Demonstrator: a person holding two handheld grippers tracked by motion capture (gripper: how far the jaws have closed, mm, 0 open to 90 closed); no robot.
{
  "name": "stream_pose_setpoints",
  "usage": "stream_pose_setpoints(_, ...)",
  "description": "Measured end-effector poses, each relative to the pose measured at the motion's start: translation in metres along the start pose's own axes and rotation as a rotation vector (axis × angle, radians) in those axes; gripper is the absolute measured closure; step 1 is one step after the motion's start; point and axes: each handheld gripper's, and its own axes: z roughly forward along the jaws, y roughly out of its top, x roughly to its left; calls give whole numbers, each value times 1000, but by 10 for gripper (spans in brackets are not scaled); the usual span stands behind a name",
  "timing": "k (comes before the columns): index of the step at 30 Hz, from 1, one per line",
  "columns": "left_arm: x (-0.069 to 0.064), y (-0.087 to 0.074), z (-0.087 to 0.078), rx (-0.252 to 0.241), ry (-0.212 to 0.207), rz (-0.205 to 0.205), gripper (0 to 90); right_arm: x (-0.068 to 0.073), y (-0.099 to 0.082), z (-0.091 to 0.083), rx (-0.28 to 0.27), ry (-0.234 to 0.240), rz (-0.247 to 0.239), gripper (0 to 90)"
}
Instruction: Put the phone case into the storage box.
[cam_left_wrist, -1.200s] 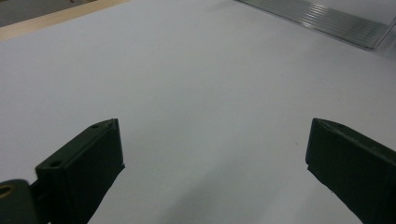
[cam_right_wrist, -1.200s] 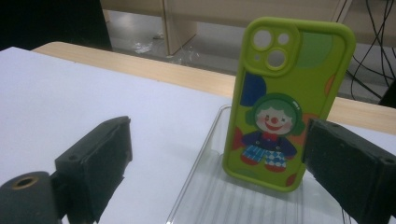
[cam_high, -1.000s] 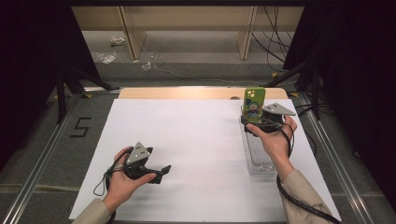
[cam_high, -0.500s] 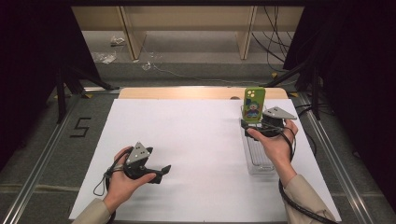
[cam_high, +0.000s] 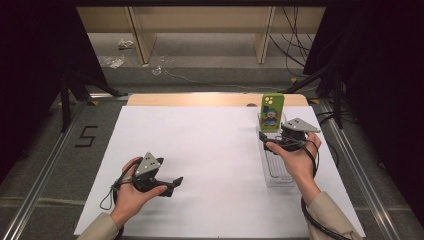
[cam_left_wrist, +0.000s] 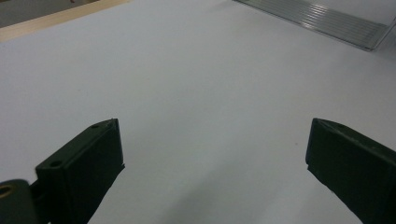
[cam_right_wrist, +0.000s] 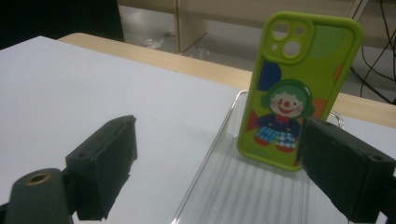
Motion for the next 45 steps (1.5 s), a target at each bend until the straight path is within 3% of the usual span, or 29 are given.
stream_pose_setpoints(13,0,0,0,-1,0,-1,34,4,-3,-7,-13,44,-14,131)
stream_pose_setpoints(45,1,1,-2,-6,5,-2,34,8,-16,-31,-15,103,-32,135)
